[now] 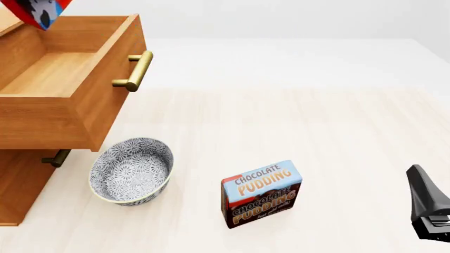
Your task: Put the butter at the back in the top drawer of the cabinet and close it.
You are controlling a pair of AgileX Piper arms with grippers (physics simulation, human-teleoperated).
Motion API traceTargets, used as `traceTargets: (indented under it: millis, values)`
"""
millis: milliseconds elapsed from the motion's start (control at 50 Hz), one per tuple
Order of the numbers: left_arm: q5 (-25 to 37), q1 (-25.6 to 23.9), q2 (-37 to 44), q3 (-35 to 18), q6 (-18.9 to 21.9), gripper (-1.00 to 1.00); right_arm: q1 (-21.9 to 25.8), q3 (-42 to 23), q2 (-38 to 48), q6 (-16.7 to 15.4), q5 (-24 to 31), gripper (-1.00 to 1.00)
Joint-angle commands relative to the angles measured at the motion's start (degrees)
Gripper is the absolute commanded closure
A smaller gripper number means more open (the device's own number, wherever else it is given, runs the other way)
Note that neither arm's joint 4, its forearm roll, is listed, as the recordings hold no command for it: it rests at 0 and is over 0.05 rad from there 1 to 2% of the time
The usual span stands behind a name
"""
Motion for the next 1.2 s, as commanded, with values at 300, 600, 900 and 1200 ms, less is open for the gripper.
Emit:
traceTargets:
  millis: [300, 600, 900, 1200]
  values:
    - [1.0, 7.4, -0.5, -0.3, 1.4, 1.00, 0.0, 0.0, 0.0, 0.0, 0.0, -1.00]
    - [-1.2, 10.0, 0.9, 2.0, 1.2, 1.00, 0.0, 0.0, 0.0, 0.0, 0.0, -1.00]
    - [-2.6, 12.0, 1.3, 4.1, 1.2, 1.00, 0.0, 0.0, 0.0, 0.0, 0.0, -1.00]
    - [-4.4, 13.8, 1.4, 7.4, 1.7, 1.00, 0.0, 0.0, 0.0, 0.0, 0.0, -1.00]
